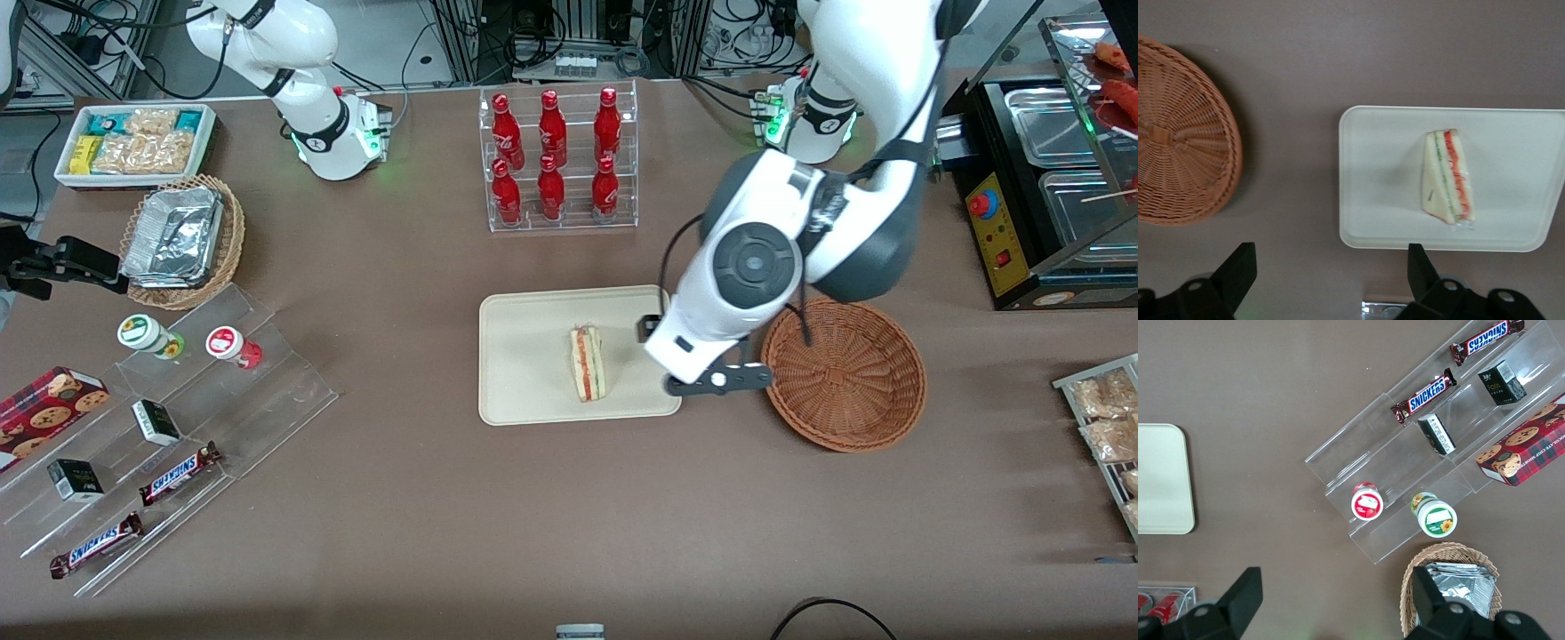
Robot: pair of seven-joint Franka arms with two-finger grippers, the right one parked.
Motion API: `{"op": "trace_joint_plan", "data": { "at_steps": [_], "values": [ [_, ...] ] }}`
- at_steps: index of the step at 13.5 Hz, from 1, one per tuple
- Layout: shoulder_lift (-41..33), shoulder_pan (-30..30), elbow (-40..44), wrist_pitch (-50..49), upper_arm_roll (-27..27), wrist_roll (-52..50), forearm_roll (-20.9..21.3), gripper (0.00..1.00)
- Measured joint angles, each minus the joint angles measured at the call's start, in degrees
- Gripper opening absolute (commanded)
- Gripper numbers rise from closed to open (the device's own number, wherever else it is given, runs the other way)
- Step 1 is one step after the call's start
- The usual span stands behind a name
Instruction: Place sandwich from basket to tray
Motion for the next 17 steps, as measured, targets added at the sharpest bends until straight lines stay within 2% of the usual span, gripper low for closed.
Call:
{"op": "trace_joint_plan", "data": {
  "at_steps": [4, 9, 14, 17],
  "values": [
    [-3.2, 1.5, -3.7, 0.7, 2.9, 4.9, 0.1, 1.00],
    [-13.2, 6.2, -15.8, 3.0, 3.2, 16.7, 0.2, 1.00],
    [-19.8, 9.4, -21.7, 2.5, 3.6, 18.3, 0.3, 1.00],
    [-22.0, 13.7, -23.5, 1.2, 2.2, 20.0, 0.3, 1.00]
  ]
}}
